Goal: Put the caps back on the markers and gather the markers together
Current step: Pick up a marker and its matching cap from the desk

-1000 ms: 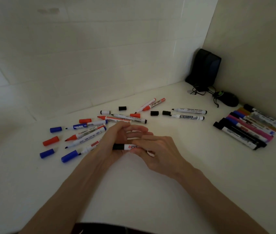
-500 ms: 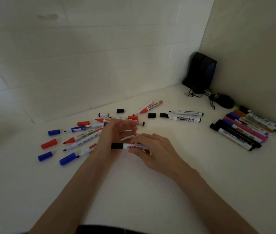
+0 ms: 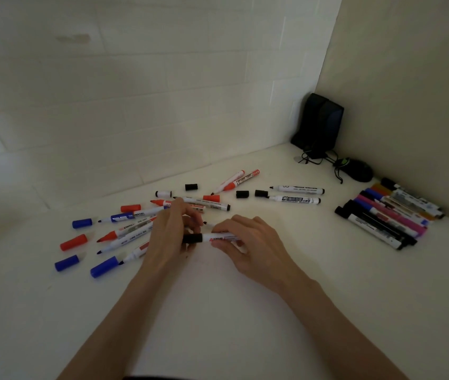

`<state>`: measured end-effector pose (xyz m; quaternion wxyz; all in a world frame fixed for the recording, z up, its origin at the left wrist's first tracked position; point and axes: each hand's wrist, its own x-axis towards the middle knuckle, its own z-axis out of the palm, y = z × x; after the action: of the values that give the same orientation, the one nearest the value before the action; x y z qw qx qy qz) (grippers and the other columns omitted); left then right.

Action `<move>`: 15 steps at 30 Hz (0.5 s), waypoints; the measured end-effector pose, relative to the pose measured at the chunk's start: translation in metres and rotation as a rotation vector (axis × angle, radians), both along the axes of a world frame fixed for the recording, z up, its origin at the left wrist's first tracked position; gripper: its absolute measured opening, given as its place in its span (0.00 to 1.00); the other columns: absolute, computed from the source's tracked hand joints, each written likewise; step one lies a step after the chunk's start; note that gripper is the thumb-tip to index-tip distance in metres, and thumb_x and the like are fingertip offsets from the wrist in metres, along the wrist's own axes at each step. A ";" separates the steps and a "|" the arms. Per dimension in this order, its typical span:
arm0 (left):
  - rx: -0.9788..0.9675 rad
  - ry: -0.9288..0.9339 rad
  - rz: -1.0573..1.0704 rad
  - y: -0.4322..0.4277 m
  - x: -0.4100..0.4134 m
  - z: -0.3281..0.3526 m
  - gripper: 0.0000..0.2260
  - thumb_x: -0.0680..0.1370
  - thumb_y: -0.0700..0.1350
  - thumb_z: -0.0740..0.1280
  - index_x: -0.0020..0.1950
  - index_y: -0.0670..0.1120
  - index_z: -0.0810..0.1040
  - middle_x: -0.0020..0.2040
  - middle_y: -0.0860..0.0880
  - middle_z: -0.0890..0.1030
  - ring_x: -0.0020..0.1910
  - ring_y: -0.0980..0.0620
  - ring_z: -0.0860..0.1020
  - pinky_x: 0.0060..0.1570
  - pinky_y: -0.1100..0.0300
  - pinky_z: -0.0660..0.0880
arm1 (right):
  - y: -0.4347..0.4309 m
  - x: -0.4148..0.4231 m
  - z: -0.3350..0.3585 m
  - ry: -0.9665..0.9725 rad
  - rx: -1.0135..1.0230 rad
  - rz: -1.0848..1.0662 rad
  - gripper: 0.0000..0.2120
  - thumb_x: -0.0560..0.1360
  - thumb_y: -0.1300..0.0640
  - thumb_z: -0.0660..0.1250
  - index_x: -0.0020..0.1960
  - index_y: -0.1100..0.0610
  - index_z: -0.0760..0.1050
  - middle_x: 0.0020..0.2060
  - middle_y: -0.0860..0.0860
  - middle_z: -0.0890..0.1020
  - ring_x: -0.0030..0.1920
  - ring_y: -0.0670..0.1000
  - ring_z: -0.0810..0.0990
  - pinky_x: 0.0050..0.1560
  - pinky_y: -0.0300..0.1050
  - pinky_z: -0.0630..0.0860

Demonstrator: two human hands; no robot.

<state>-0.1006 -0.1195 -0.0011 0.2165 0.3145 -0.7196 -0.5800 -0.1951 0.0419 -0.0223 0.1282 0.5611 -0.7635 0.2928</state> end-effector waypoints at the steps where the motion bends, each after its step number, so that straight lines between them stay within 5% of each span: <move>1: -0.072 0.015 -0.047 0.002 0.003 -0.001 0.24 0.85 0.50 0.51 0.39 0.43 0.78 0.32 0.43 0.81 0.23 0.54 0.75 0.22 0.64 0.70 | 0.001 -0.002 -0.001 -0.002 0.004 -0.011 0.09 0.80 0.44 0.65 0.55 0.47 0.78 0.42 0.42 0.79 0.39 0.43 0.74 0.43 0.41 0.68; 5: -0.236 0.052 -0.250 0.002 0.009 -0.002 0.11 0.82 0.50 0.62 0.47 0.49 0.82 0.36 0.48 0.84 0.31 0.50 0.81 0.27 0.61 0.75 | 0.006 -0.016 -0.003 -0.010 0.001 -0.092 0.06 0.79 0.47 0.67 0.53 0.48 0.77 0.42 0.43 0.79 0.39 0.45 0.75 0.44 0.45 0.70; 7: -0.350 0.029 -0.316 0.000 0.010 -0.002 0.05 0.79 0.48 0.68 0.52 0.55 0.83 0.40 0.56 0.85 0.39 0.57 0.83 0.33 0.66 0.77 | 0.010 -0.023 -0.003 -0.036 -0.013 -0.135 0.05 0.79 0.48 0.67 0.53 0.47 0.76 0.42 0.43 0.79 0.39 0.44 0.76 0.47 0.47 0.70; 9: -0.454 0.032 -0.323 0.001 0.011 -0.003 0.10 0.77 0.44 0.72 0.54 0.57 0.82 0.44 0.62 0.83 0.45 0.65 0.81 0.40 0.71 0.76 | 0.012 -0.028 -0.003 -0.051 -0.013 -0.152 0.05 0.79 0.48 0.66 0.54 0.46 0.76 0.42 0.42 0.79 0.40 0.44 0.77 0.49 0.46 0.71; 15: -0.423 0.117 -0.206 -0.005 0.010 -0.005 0.11 0.77 0.43 0.71 0.58 0.52 0.82 0.43 0.55 0.85 0.42 0.61 0.83 0.43 0.70 0.79 | 0.018 -0.047 0.002 -0.122 -0.049 -0.233 0.07 0.81 0.49 0.64 0.56 0.50 0.76 0.46 0.43 0.79 0.42 0.44 0.76 0.51 0.49 0.72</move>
<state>-0.0903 -0.1241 -0.0063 0.2585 0.1531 -0.8395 -0.4527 -0.2424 0.0596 -0.0203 0.1281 0.4464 -0.8226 0.3281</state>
